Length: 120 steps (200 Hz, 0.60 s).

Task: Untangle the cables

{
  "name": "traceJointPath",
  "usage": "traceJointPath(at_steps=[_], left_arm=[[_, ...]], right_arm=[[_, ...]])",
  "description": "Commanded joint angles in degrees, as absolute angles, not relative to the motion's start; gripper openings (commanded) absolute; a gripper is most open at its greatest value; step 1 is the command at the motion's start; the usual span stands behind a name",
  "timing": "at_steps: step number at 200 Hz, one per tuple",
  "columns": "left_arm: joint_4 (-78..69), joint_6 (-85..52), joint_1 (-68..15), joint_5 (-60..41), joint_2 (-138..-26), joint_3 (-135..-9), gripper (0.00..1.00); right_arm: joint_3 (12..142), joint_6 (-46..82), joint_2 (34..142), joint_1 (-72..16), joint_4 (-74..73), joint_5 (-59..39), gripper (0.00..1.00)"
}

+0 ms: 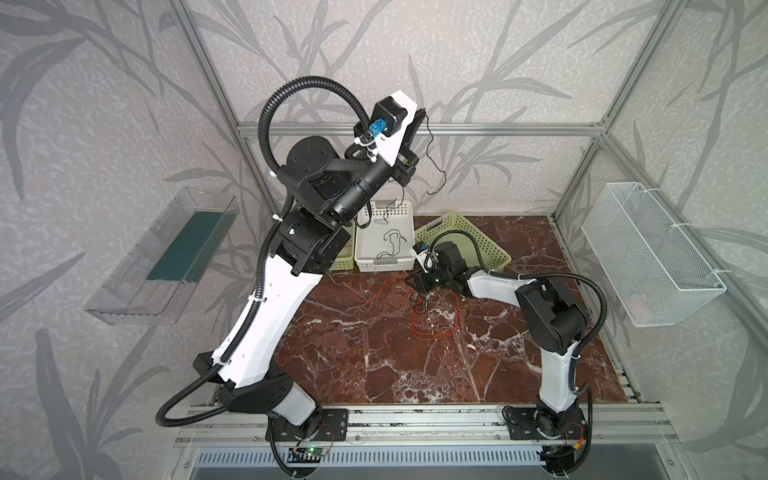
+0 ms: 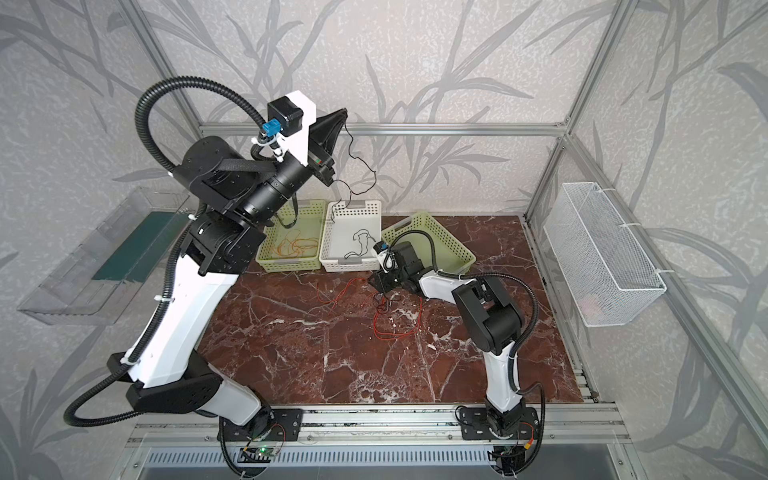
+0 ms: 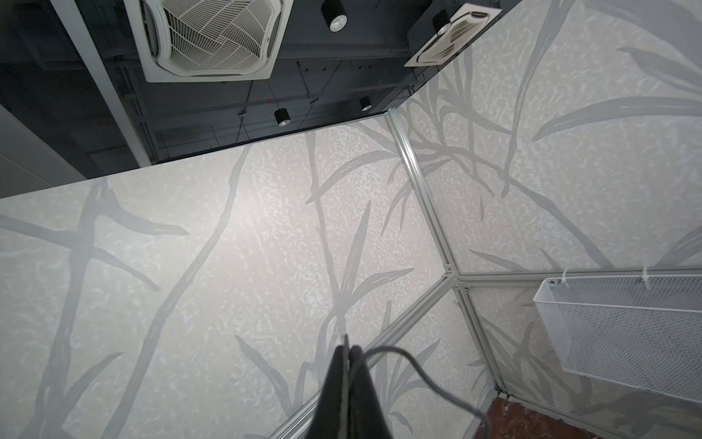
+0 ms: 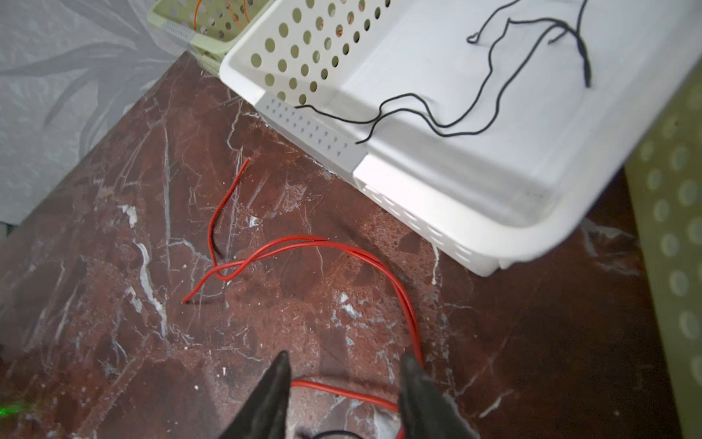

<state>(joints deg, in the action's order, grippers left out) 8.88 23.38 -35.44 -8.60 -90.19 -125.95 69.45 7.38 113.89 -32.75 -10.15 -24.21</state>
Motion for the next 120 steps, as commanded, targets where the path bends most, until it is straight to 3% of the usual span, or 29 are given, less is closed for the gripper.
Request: traceJointPath(at_steps=[1,43,120], left_arm=[[9.80,20.48,-29.86,-8.18,-93.59,-125.58,0.00],[3.13,13.98,-24.11,-8.80,-95.84,-116.31,0.00],[-3.32,4.58,-18.62,-10.22,-102.82,-108.47,0.00]], right_arm=[[67.13,7.59,108.27,-32.52,-12.21,-26.71,0.58],[64.77,5.68,102.59,-31.88,-11.86,-32.07,0.68],[61.78,2.56,92.77,-31.16,-3.49,-31.74,0.70]])
